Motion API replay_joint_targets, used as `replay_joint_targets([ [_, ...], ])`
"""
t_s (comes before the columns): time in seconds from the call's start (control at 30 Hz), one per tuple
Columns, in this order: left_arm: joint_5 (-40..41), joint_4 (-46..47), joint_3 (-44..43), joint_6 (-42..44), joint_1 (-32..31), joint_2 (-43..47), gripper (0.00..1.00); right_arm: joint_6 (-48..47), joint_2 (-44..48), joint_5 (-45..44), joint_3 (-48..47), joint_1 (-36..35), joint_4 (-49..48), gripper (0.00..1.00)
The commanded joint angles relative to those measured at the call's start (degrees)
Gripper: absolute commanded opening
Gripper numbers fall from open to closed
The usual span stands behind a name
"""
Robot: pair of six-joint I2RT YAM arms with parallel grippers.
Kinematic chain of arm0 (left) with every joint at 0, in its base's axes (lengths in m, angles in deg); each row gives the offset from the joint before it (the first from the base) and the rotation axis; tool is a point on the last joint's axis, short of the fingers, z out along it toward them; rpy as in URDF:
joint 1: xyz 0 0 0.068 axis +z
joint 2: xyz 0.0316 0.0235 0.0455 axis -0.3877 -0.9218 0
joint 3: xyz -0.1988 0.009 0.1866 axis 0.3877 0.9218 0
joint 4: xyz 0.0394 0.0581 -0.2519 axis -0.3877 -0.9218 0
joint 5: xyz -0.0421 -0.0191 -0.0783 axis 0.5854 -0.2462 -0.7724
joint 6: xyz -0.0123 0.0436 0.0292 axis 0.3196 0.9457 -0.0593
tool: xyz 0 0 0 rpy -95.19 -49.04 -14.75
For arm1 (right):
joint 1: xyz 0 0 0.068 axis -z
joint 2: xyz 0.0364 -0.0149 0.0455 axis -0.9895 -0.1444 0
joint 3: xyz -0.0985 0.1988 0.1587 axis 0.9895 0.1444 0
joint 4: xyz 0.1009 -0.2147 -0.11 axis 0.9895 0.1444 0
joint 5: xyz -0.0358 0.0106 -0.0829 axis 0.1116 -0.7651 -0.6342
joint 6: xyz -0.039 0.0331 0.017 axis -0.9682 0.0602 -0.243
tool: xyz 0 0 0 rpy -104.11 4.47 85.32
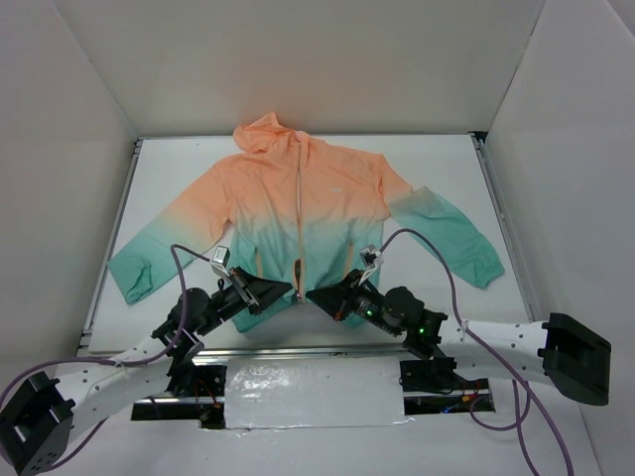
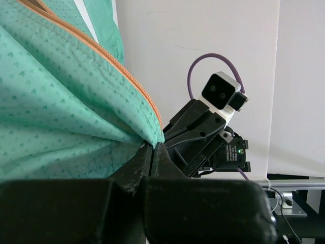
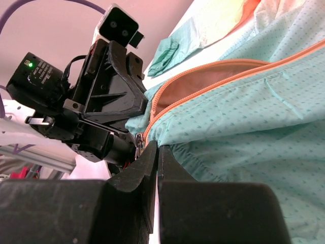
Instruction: Zip up the jacket
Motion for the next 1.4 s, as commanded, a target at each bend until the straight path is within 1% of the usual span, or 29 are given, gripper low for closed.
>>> replay_joint_targets([
  [0.0,-0.64,3.08,-2.21,-0.46,-0.38,0.99,0.0,-1.37,-0.52,0.18,-0.06,-0.44,-4.84,0.0],
  [0.33,-0.56,2.64,-1.95,-0.63,-0.38,1.87,0.0,-1.46,-2.19,-1.22,0.03,-0.26,-5.98,0.0],
  [1.37,-1.08,4.22,-1.15,-1.34,-0.38,0.9,0.0,-1.55,-0.87,-2.28,0.38,0.97,-6.25,0.0],
])
